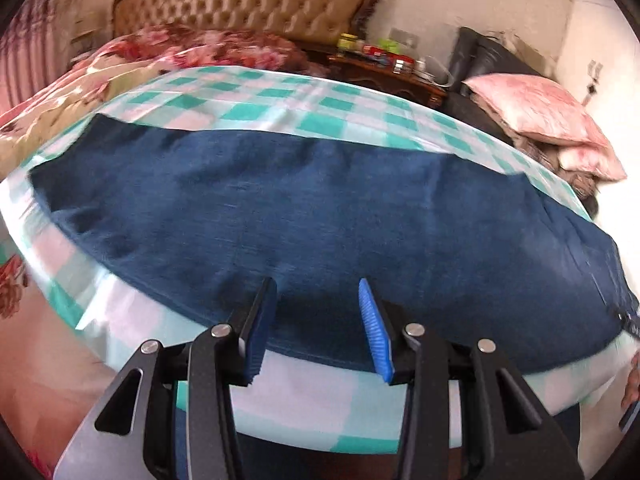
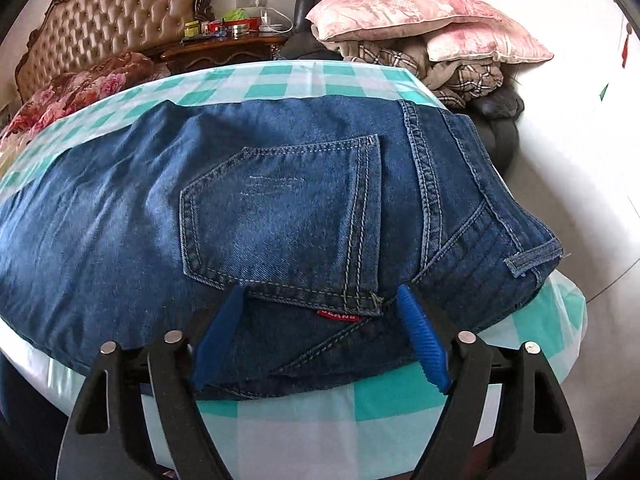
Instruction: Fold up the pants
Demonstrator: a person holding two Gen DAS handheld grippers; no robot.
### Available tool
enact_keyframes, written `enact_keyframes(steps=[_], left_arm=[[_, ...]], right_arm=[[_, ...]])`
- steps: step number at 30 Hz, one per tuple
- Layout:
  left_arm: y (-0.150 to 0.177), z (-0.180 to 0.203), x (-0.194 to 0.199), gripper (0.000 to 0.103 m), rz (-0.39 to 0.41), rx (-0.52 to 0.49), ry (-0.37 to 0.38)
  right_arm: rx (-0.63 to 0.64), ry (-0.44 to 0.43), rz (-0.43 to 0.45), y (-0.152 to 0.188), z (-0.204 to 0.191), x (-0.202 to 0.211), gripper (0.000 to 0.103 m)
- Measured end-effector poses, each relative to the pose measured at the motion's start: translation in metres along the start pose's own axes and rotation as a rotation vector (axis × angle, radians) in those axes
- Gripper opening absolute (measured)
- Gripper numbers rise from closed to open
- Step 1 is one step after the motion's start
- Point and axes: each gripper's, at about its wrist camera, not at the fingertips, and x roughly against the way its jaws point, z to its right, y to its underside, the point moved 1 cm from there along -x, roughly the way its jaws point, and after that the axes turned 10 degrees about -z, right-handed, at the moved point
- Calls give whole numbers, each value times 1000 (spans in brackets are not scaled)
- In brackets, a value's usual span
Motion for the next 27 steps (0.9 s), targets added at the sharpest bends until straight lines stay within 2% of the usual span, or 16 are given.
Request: enact_keyframes(steps=[2,4,7,15,17,19,27], left_arm=[[-6,-11,-1,43,-25,12,-42],[-9,-20,0,43,-19,13,-59],[-13,-28,0,43,-24,1,-131],[-9,-37,-4,43,-48,11,-132],[-10,-41,0,50,-37,33,-164],[-11,-44,4,51,-34,60,-153],[-12,-29,16,51,-15,40,-161]], right_arm=[[-11,4,-3,0,0,0,78],[-19,6,-7,-1,0,0,79],[-33,7,-20,-1,2,-1,82],[-83,11,-65,-2,5,-4,88],[-90,10,-72,-2,6,-3,88],[-91,15,-79,-3,5,-3,88],[-94,11,-94,-1,5,-2,88]])
